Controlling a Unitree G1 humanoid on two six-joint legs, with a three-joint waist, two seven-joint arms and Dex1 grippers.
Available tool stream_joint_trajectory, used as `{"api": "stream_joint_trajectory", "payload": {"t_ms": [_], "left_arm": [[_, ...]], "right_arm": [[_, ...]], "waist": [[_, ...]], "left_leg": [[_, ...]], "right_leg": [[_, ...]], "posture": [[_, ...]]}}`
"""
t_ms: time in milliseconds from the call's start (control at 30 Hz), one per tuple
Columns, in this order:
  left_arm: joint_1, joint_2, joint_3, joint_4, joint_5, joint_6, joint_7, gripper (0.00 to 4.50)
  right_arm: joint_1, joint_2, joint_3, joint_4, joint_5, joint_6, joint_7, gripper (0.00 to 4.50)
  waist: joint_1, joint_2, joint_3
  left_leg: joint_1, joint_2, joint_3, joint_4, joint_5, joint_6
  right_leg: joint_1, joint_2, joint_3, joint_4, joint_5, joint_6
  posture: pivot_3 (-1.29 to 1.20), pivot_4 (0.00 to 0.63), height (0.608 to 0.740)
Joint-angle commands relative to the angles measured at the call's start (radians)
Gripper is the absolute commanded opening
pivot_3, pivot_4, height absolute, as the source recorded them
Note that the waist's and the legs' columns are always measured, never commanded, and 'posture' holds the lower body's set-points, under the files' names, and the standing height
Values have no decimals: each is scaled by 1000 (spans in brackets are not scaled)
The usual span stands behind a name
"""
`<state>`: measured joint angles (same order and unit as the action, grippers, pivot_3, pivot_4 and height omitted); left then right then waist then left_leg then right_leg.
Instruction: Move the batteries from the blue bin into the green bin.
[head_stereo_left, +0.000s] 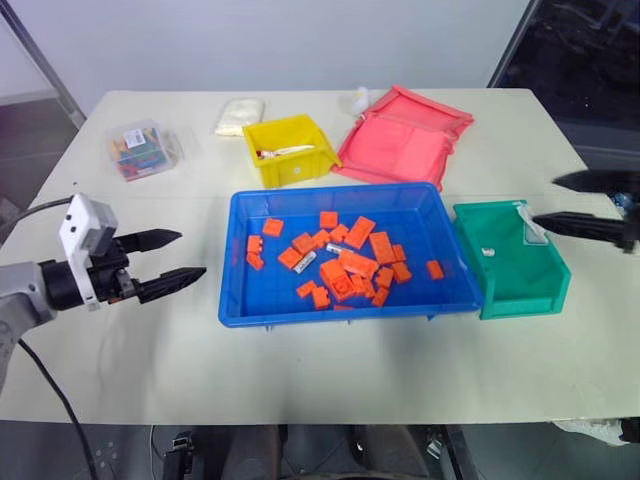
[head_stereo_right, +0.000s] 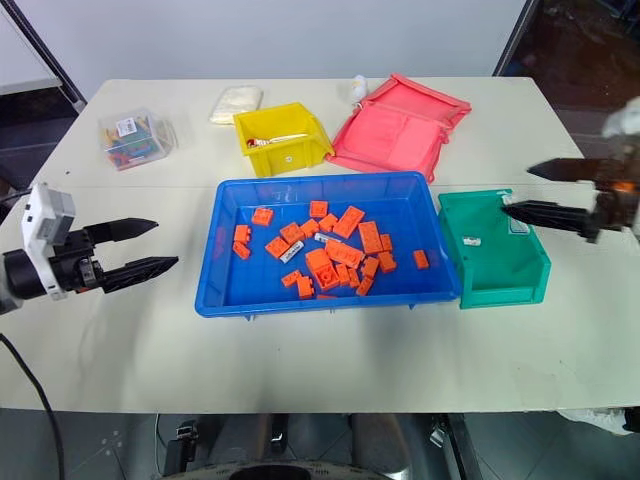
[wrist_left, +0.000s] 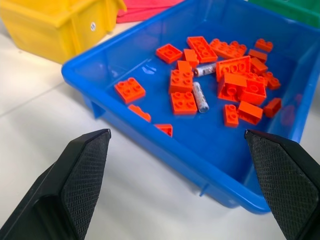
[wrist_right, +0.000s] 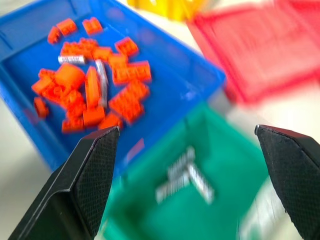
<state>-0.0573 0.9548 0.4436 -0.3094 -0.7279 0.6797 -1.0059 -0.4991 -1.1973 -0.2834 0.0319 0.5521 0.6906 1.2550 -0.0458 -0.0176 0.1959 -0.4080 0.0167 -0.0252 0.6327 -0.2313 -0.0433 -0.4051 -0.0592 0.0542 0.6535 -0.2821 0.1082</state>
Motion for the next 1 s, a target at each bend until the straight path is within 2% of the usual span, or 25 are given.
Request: {"api": "stream_joint_trajectory", "payload": {"t_ms": [33,133,300,433,633,1000], "left_arm": [[-16,-2,13,-29,9,-27,19,4500],[-20,-7,19,-47,-5,-16,34,4500],[-26,-32,12,-104,-29,-3,76,4500],[-27,-52,6,-138,-35,1,110,4500],[-7,-81,7,-172,-36,-3,143,4500],[19,-142,14,-219,-39,-18,209,4500]], "right_arm": [[-94,84,85,-116,3,15,-89,4458],[-171,207,178,-175,-15,26,-175,4458],[-266,500,364,-195,-66,46,-332,4458],[-272,612,453,-146,-109,27,-353,4458],[-282,718,557,-49,-155,81,-362,4458],[-297,869,550,22,-173,244,-503,4458]], "waist": [[2,0,0],[3,0,0],[2,-1,-1],[10,-1,-1],[7,-2,-1],[2,-2,-1]], "left_leg": [[0,0,0,0,0,0],[-1,0,-1,0,0,0],[-2,0,-2,0,0,0],[-2,-1,-3,0,0,0],[-2,-2,-3,2,0,0],[-2,-1,-3,2,0,0]], "right_leg": [[0,0,0,0,0,0],[0,0,0,0,0,0],[-1,0,0,1,0,0],[-1,-1,-1,2,0,0],[0,-2,-1,2,0,0],[-2,-1,-1,5,0,0]], "posture": [[0,150,740],[0,150,740],[0,150,740],[0,150,740],[0,150,740],[0,150,740]]}}
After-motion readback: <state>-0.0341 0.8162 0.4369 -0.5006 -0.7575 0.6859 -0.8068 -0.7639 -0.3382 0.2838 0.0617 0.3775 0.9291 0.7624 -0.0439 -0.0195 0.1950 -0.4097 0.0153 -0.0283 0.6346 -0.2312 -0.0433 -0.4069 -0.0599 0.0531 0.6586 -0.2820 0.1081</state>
